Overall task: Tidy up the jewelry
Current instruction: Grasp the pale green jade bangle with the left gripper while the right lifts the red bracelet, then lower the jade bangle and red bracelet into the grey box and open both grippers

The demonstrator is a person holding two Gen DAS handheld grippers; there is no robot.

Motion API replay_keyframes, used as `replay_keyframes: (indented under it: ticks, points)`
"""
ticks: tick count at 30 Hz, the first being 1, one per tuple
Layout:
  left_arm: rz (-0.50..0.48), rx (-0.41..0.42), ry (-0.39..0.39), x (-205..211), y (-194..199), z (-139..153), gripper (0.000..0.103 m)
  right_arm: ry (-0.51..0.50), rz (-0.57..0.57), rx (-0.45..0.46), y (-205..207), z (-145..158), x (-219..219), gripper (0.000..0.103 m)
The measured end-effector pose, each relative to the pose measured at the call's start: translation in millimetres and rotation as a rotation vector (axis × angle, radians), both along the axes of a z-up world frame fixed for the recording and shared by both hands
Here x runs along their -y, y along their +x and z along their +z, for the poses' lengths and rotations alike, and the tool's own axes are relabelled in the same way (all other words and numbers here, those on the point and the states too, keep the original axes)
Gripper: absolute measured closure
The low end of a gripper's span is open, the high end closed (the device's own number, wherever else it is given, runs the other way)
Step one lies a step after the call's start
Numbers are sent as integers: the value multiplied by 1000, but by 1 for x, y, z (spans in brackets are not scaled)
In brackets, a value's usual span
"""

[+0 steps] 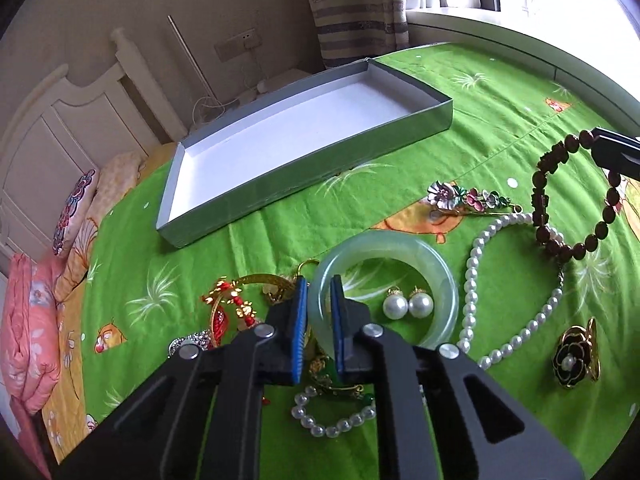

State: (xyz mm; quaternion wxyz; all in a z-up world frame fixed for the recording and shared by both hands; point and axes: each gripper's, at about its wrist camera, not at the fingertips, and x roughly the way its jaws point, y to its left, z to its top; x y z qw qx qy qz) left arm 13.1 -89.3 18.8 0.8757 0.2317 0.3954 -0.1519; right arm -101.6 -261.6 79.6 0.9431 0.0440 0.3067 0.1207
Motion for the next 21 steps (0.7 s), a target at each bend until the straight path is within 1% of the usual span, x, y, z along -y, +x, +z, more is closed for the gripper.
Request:
replay_keyframes:
  ticks: [2, 3, 5, 6, 7, 8, 9, 12, 14, 15, 17, 18, 19, 21]
  points:
    - [-21, -13, 2, 0, 0, 1, 89, 1, 0, 0, 0, 0, 0, 89]
    - [-39, -24, 2, 1, 2, 2, 84, 1, 0, -1, 0, 0, 0, 89]
    - [-80, -41, 8, 6, 4, 5, 72, 3, 2, -2, 0, 0, 1, 89]
    - [-100, -35, 27, 10, 5, 6, 63, 4, 2, -2, 0, -1, 1, 89]
    - [-120, -32, 50, 15, 5, 7, 60, 5, 3, -3, 0, -1, 1, 89]
    - [-143, -39, 72, 20, 6, 6, 60, 6, 3, -3, 0, -1, 1, 89]
    - [-163, -44, 96, 25, 7, 4, 60, 7, 3, -4, 0, -1, 1, 89]
    - [-188, -51, 164, 34, 13, -5, 73, 20, 3, -10, 0, -1, 3, 89]
    - [-205, -27, 210, 38, 12, -12, 75, 28, 3, -14, 0, -2, 4, 89]
    - [-214, -17, 214, 37, 11, -13, 76, 31, 3, -15, 1, -2, 4, 89]
    - [-226, -7, 199, 33, 7, -11, 83, 31, 3, -15, 1, -2, 4, 89]
    - [-230, -2, 180, 30, 4, -9, 89, 32, 3, -14, 1, -2, 4, 89]
    - [-229, 3, 153, 26, 1, -6, 92, 31, 1, -13, 1, -2, 4, 89]
    - [-212, 33, 105, 19, -4, 1, 93, 29, -3, -9, 0, -2, 4, 89]
